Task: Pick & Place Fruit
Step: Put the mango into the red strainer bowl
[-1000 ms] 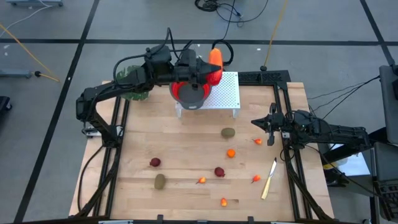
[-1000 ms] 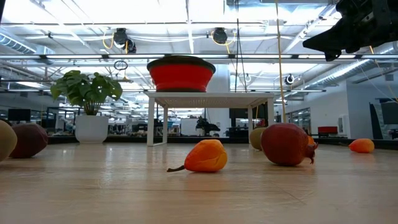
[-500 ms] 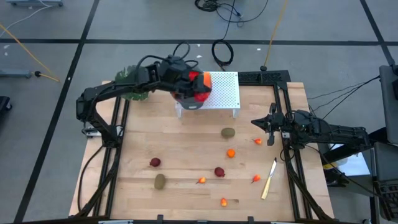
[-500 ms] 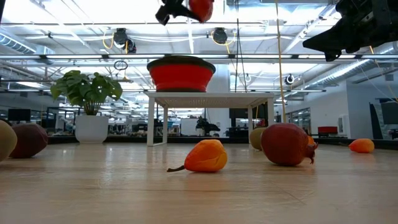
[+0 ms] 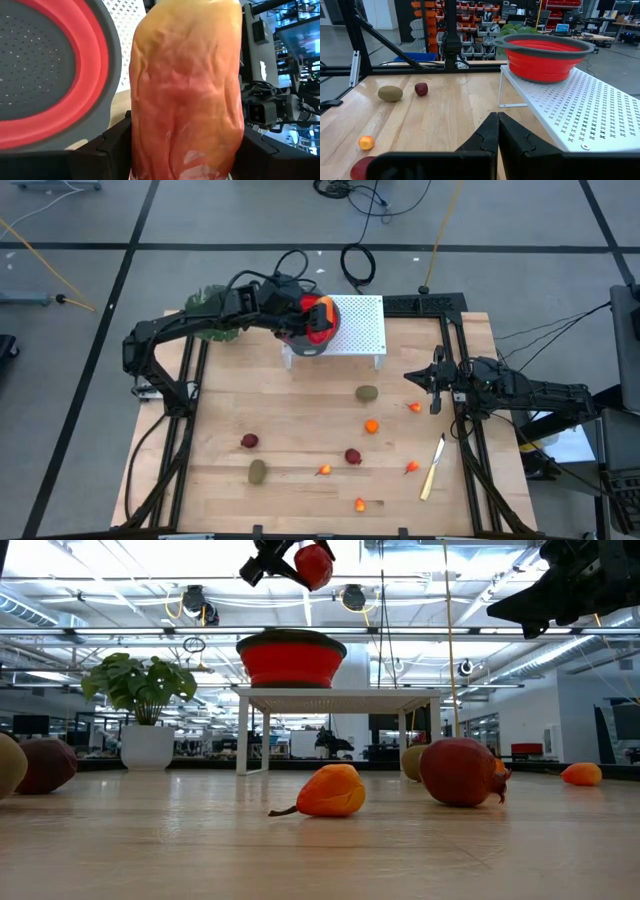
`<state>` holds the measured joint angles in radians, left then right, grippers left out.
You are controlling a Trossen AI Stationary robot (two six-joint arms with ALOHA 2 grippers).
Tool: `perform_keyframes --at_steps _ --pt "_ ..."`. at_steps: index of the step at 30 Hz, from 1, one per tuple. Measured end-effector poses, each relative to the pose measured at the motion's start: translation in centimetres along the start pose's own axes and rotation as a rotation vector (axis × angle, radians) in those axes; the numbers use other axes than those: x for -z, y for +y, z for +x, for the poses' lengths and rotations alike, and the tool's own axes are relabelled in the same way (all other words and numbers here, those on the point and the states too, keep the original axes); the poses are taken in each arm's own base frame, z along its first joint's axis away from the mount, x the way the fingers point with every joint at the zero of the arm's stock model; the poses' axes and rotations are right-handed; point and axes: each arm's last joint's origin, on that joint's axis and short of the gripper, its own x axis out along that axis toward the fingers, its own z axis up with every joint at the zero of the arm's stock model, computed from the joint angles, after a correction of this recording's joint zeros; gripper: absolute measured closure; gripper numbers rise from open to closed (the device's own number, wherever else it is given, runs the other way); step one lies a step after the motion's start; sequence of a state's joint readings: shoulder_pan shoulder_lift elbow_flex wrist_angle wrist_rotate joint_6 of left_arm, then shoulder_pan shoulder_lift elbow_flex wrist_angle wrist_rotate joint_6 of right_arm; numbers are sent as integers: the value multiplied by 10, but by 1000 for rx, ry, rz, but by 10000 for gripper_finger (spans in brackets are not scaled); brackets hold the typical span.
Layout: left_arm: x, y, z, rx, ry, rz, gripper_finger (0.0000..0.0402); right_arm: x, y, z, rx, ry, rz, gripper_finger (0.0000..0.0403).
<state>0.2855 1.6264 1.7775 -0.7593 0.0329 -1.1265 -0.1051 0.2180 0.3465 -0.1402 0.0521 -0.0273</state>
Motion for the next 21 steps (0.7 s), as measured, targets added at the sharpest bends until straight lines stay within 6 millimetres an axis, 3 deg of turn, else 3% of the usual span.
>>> perform_keyframes --at_steps 5,16,21 --pt "-1 0 0 -11 -20 134 158 0 0 0 0 0 0 403" --pt "1 2 -1 -262 -183 916 158 0 0 0 0 0 -10 403" --pt "-1 12 -2 -364 -148 907 158 0 0 0 0 0 -11 403"
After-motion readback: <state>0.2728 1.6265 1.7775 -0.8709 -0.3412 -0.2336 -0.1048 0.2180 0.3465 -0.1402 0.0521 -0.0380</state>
